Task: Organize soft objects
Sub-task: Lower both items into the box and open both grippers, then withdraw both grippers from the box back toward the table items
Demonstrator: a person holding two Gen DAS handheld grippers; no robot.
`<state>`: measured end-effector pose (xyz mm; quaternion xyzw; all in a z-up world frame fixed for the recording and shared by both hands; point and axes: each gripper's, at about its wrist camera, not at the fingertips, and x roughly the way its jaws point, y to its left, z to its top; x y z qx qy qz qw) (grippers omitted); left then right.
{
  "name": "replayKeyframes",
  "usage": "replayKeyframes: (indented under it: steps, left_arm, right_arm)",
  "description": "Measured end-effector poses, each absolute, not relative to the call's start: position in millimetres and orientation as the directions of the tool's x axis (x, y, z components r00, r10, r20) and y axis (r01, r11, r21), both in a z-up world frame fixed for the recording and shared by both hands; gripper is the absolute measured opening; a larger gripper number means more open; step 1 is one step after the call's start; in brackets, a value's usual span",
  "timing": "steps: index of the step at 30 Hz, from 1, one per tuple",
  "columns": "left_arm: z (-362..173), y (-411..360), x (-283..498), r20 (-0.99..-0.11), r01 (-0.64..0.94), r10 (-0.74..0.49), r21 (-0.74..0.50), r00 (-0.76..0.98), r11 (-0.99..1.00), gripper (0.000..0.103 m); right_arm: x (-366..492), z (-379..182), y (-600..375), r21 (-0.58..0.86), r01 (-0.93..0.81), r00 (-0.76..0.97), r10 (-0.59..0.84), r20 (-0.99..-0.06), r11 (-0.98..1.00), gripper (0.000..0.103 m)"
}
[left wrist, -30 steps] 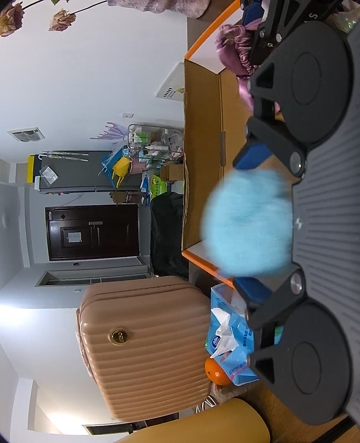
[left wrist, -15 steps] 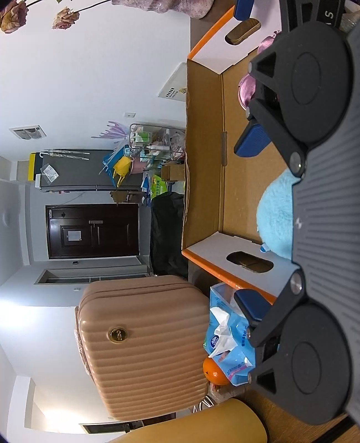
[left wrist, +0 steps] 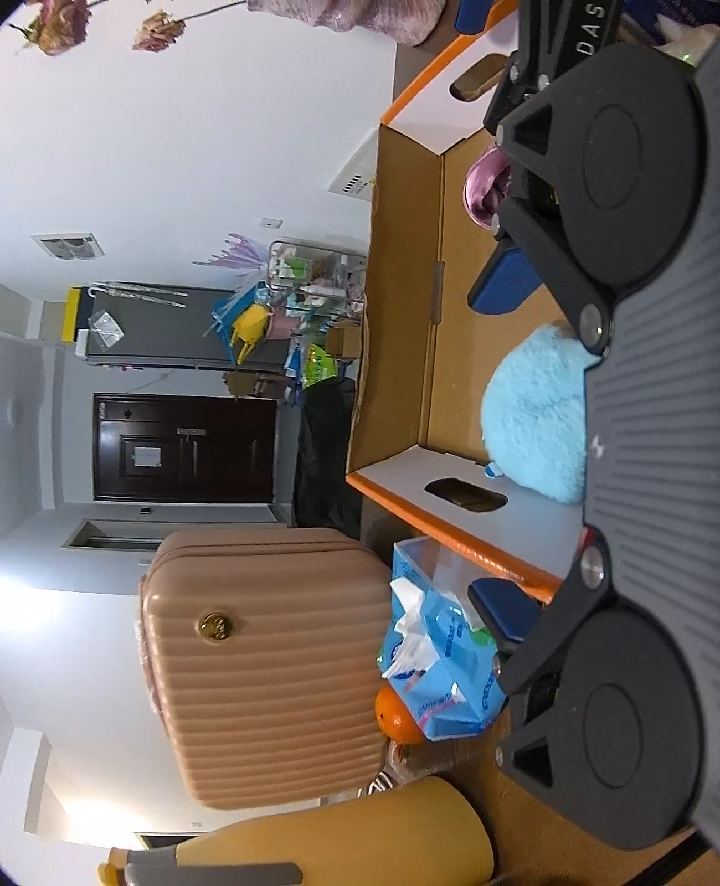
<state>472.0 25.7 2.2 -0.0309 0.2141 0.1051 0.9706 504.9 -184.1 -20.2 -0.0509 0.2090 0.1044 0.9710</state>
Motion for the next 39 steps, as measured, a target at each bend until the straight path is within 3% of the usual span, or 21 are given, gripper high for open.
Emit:
replayKeyframes:
  steps: [6,9,14,26,39]
  left_arm:
    - [23,25,444,-0.329,-0.209,0.189,-0.025,0.925,0.978,0.103]
    - [38,27,430,-0.294,-0.188,0.165,-0.052,0.941,0.981,0.103]
    - [54,29,408,-0.248,-0.175,0.156,-0.057,0.956,0.983,0.103]
    - [60,29,371,-0.222,-0.152,0.139,-0.043,0.965,0.987,0.103]
    - [61,36,342,-0.215,-0.160,0.148,-0.040,0.965,0.986,0.103]
  right_arm:
    - [485,-4,-193,-0.050,-0.217,0.910,0.184,-0.371,0.975,0.094]
    - [471,10,-198,-0.032,-0.219,0.922,0.197,-0.333,0.975,0.103]
    - [446,34,-204,-0.017,-0.236,0.935,0.223,-0.277,0.972,0.103]
    - [398,64,-215,0.002,-0.254,0.948,0.249,-0.198,0.967,0.103]
    - [371,67,-218,-0.012,-0.262,0.948,0.254,-0.192,0.965,0.103]
